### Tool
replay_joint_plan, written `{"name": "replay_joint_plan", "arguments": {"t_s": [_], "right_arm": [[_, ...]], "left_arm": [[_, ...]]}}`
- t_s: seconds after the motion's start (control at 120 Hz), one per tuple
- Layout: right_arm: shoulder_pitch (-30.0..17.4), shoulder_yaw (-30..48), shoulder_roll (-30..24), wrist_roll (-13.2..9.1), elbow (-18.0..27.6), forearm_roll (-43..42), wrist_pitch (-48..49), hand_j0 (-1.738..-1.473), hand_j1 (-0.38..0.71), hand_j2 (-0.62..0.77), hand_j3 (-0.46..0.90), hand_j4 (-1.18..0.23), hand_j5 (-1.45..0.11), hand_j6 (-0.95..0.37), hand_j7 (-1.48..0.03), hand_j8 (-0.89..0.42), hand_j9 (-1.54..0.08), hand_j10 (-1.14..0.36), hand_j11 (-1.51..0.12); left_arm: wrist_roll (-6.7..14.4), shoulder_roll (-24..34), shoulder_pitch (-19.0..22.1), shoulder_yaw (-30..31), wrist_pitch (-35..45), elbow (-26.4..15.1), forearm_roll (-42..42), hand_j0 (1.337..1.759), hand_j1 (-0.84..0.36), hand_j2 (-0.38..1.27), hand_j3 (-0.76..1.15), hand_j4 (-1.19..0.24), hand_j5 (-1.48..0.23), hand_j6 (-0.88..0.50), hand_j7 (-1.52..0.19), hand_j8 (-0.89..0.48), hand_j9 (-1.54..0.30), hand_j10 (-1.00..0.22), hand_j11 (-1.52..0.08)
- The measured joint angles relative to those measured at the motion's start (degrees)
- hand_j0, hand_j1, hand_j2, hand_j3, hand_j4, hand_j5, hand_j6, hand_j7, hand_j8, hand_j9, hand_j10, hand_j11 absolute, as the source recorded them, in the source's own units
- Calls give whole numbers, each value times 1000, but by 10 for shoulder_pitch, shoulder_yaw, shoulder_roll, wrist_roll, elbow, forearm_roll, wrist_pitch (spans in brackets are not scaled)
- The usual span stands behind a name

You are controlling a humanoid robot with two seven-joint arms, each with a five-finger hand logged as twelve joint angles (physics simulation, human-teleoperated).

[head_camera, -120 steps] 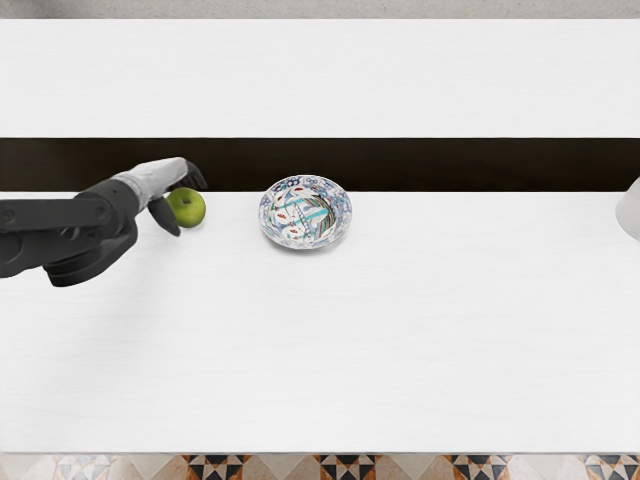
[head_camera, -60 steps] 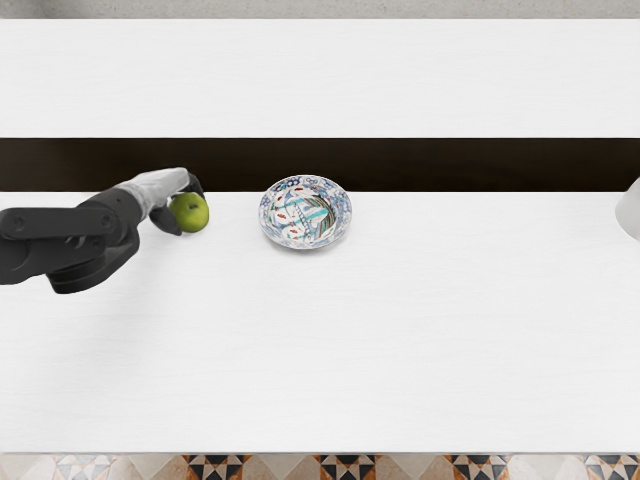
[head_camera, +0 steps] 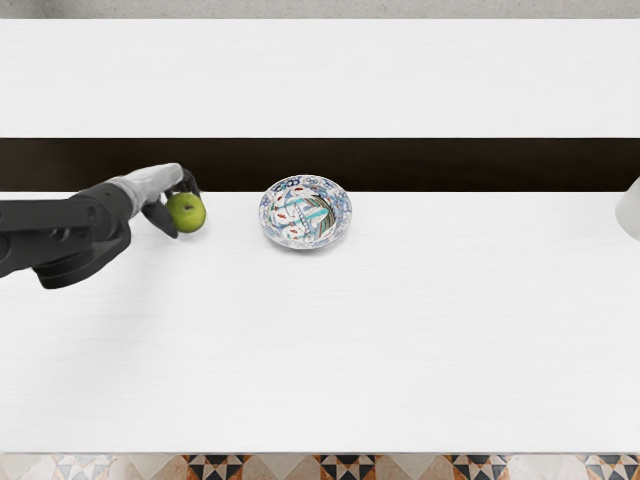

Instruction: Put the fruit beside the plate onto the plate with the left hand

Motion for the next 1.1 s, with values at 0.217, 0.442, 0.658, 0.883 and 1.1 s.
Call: {"name": "replay_joint_plan", "arguments": {"t_s": [0.217, 0.442, 0.658, 0.883, 1.1], "right_arm": [[0, 0, 0, 0, 0, 0, 0, -1658, -310, -7, 0, -33, -43, -33, -43, -33, -43, -33, -43], [0, 0, 0, 0, 0, 0, 0, -1658, -310, -7, 0, -33, -43, -33, -43, -33, -43, -33, -43], [0, 0, 0, 0, 0, 0, 0, -1658, -310, -7, 0, -33, -43, -33, -43, -33, -43, -33, -43], [0, 0, 0, 0, 0, 0, 0, -1658, -310, -7, 0, -33, -43, -33, -43, -33, -43, -33, -43], [0, 0, 0, 0, 0, 0, 0, -1658, -310, -7, 0, -33, -43, -33, -43, -33, -43, -33, -43]], "left_arm": [[0, 33, 29, -91, -58, -13, -1, 1655, -289, 256, 0, -469, -829, -415, -830, -585, -834, -621, -835], [0, 45, 46, -204, -137, -14, -2, 1656, -294, 279, 0, -459, -831, -415, -823, -584, -831, -619, -833], [0, 27, 51, -266, -166, -14, -4, 1657, -302, 295, 0, -455, -827, -415, -812, -585, -822, -617, -823], [0, -43, 39, -277, -169, 31, -5, 1657, -303, 369, 0, -498, -817, -450, -810, -605, -817, -618, -817], [-1, -106, 18, -264, -169, 113, -3, 1657, -284, 350, 0, -513, -799, -464, -806, -620, -811, -612, -812]]}}
